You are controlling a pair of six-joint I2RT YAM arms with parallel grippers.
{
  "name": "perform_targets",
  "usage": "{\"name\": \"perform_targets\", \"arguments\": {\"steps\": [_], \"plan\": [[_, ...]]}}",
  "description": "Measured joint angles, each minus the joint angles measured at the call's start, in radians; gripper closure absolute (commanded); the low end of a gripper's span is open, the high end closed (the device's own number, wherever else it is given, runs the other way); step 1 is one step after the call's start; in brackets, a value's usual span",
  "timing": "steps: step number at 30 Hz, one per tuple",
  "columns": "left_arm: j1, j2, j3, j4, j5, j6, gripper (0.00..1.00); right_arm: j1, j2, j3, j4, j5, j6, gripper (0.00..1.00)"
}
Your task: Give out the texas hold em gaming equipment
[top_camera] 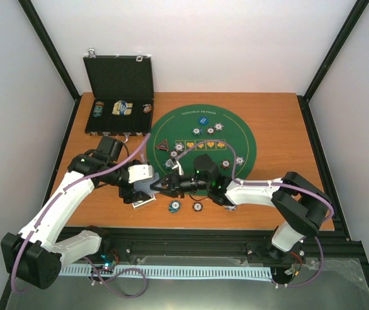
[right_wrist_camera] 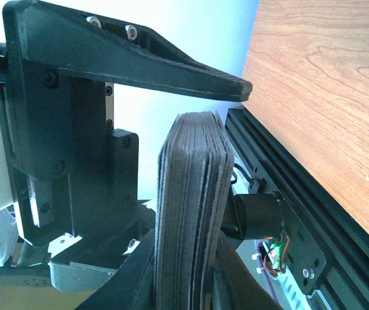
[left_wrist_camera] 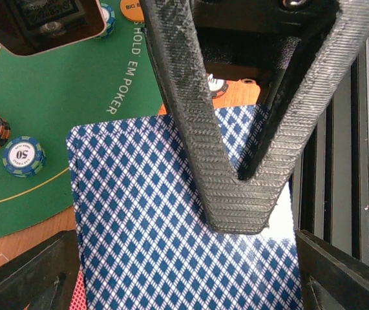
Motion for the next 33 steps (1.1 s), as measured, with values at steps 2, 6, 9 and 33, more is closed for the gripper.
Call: {"name": "perform_targets", "arguments": {"steps": [2, 6, 9, 33], "plan": [[0.000, -0.001, 0.000, 0.000, -0.003, 0.000, 0.12, 0.000, 0.002, 0.004, -0.007, 0.000, -0.002, 0.97], [0.000, -0.005, 0.000, 0.000, -0.014, 0.000, 0.13, 0.000, 0.003, 0.013, -0.015, 0.000, -0.006, 0.97], [0.000, -0.006, 0.000, 0.000, -0.022, -0.006, 0.12, 0.000, 0.003, 0.016, -0.031, 0.006, -0.010, 0.97], [-0.001, 0.011, -0.020, 0.006, -0.087, -0.010, 0.27, 0.016, 0.047, 0.049, -0.070, 0.047, -0.021, 0.97]]}}
